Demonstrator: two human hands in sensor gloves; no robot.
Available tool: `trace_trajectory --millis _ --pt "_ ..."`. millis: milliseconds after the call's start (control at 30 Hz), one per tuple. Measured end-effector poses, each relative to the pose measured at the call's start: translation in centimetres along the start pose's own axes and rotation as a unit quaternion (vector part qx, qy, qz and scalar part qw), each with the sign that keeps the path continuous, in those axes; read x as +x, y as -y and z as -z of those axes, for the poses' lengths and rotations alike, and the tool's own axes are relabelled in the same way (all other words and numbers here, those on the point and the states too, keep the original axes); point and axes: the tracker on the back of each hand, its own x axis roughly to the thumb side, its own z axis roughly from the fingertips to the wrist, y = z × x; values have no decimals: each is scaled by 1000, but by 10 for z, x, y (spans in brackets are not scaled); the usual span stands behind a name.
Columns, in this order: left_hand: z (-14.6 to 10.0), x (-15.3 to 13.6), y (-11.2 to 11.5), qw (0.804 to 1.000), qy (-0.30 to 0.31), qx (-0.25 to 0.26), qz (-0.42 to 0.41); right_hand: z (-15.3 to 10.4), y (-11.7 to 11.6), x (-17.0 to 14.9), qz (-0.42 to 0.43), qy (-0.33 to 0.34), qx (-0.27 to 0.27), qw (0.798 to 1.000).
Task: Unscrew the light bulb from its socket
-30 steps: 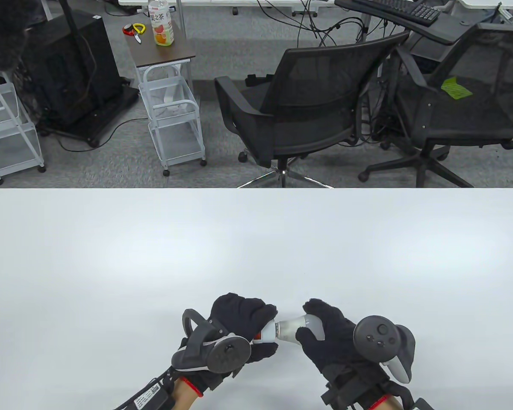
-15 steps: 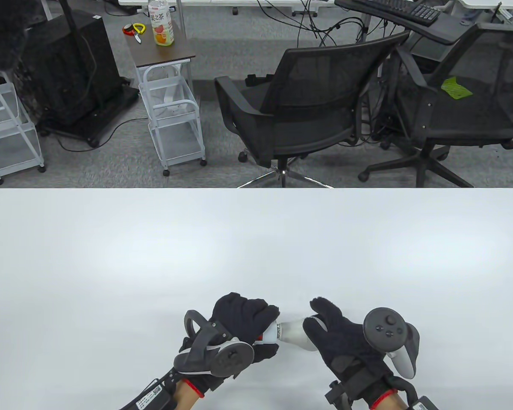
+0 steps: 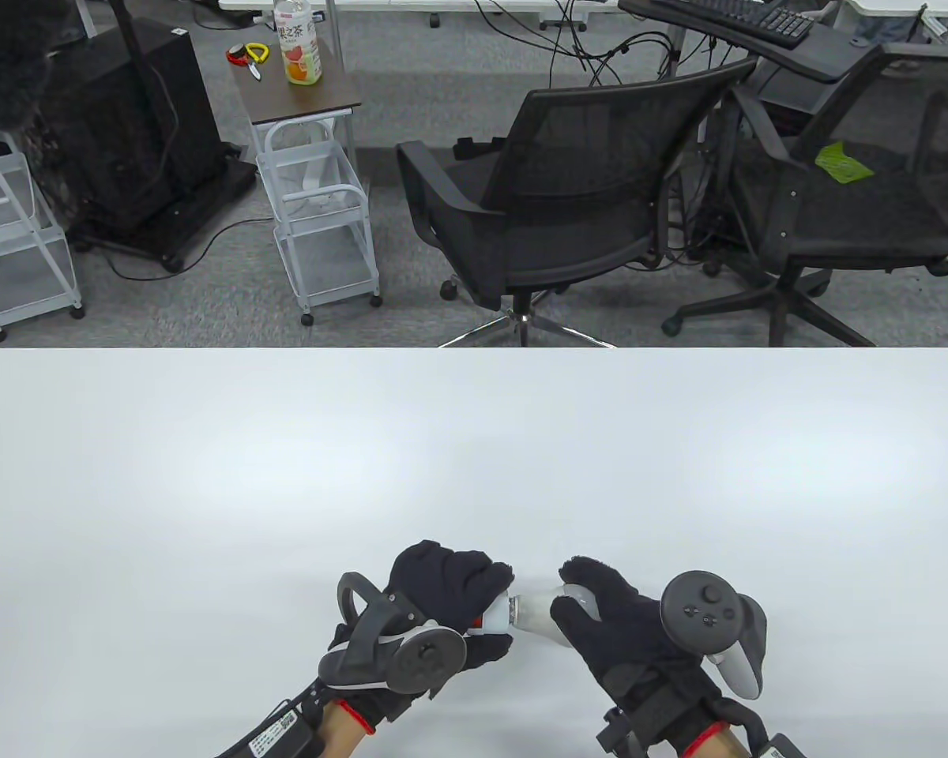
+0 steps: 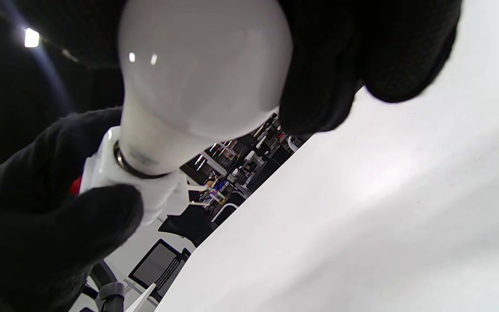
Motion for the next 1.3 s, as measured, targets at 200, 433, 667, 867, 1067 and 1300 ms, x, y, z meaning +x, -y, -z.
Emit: trace_trajectory --millis 200,433,667,867,1067,1300 --pt "0 -2 2 1000 -6 -6 -3 -1 -2 2 -11 6 5 1000" --pt "-1 0 -2 1000 1 7 0 -1 5 -11 25 -27 -14 999" --pt "-1 1 -2 1000 4 9 -1 0 4 -15 42 -47 2 998" --pt "0 0 -2 1000 1 6 -2 1 4 -12 35 -41 6 999" --pt "0 -5 1 1000 -11 -4 -15 1 0 -6 23 -22 14 999" --pt "0 -7 2 1000 -17 -10 -19 2 -1 -3 20 -10 22 1000"
